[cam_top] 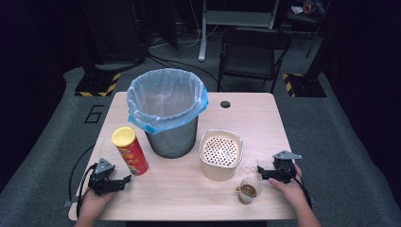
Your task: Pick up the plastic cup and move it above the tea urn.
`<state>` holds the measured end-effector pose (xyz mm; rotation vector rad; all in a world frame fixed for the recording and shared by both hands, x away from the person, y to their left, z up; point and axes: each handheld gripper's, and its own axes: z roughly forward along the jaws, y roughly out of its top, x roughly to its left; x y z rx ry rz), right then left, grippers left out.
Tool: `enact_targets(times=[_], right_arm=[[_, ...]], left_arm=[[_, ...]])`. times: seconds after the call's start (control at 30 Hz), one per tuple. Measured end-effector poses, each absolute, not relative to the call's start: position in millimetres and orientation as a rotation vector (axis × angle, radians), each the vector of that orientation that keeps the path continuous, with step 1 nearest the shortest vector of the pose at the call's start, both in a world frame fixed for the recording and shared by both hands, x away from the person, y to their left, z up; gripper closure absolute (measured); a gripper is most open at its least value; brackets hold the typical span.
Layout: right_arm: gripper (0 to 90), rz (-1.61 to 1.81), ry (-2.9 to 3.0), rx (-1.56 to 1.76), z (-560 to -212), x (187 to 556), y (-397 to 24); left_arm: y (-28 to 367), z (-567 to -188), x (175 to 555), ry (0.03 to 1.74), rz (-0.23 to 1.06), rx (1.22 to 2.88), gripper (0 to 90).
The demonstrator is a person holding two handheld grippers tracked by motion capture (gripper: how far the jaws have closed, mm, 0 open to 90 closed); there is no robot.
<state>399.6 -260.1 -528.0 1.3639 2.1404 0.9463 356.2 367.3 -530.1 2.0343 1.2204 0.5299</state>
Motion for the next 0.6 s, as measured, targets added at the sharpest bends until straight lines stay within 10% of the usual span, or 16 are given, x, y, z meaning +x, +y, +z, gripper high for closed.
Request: enact_targets(times=[0.27,0.6], right_arm=[[18.1,0.952,2.149,1.37,-526,398,-258],[49.9,1.06,2.159,1.338,-469,408,-248]], left_arm=[[367,-530,356,1.225,0.535,2.032,14.6],[367,-530,355,1.231,0.528,2.026,14.6]])
